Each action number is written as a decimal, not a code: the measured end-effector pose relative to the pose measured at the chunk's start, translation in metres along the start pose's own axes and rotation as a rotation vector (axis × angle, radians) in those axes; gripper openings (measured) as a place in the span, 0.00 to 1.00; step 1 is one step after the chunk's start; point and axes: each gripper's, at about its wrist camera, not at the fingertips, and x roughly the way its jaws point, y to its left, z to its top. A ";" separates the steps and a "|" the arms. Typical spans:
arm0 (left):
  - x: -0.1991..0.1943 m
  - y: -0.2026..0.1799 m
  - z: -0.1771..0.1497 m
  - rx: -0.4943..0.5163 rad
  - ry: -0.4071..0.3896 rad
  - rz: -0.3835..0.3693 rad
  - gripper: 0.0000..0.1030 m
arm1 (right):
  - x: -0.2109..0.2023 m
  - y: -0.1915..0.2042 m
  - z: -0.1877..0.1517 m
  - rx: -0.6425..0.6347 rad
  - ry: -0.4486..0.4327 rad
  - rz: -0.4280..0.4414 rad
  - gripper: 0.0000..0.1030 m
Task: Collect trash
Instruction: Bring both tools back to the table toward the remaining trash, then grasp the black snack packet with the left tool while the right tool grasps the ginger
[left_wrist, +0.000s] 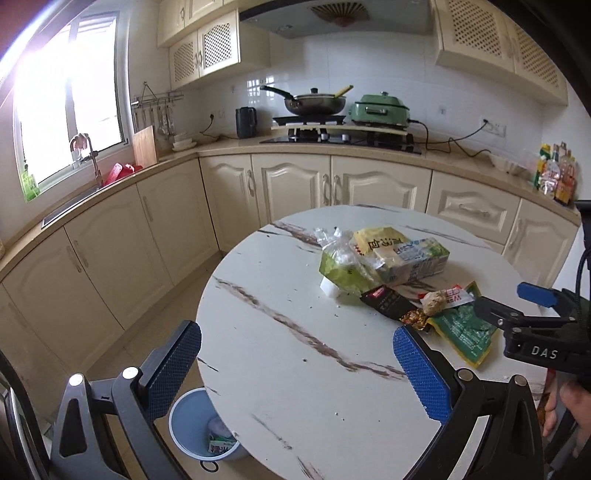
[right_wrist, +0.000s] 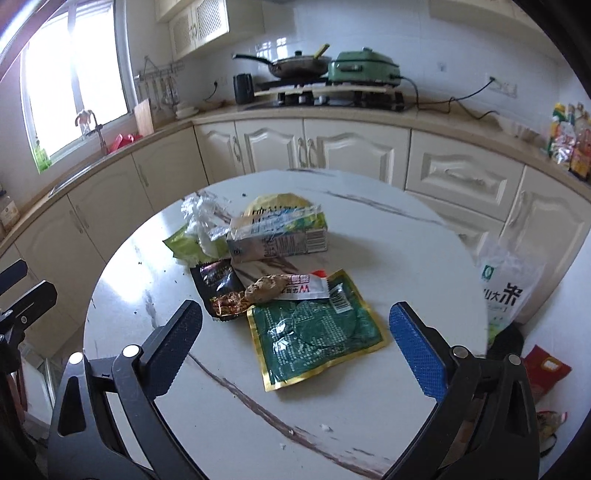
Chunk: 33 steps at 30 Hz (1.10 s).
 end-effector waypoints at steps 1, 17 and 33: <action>0.007 0.001 0.003 -0.001 0.009 0.002 0.99 | 0.011 0.003 0.002 -0.016 0.015 0.006 0.90; 0.105 -0.004 0.035 -0.056 0.139 -0.072 0.99 | 0.088 0.007 0.007 -0.060 0.178 0.072 0.36; 0.202 -0.053 0.074 -0.102 0.330 -0.137 0.96 | 0.041 -0.040 0.009 0.000 0.067 0.093 0.35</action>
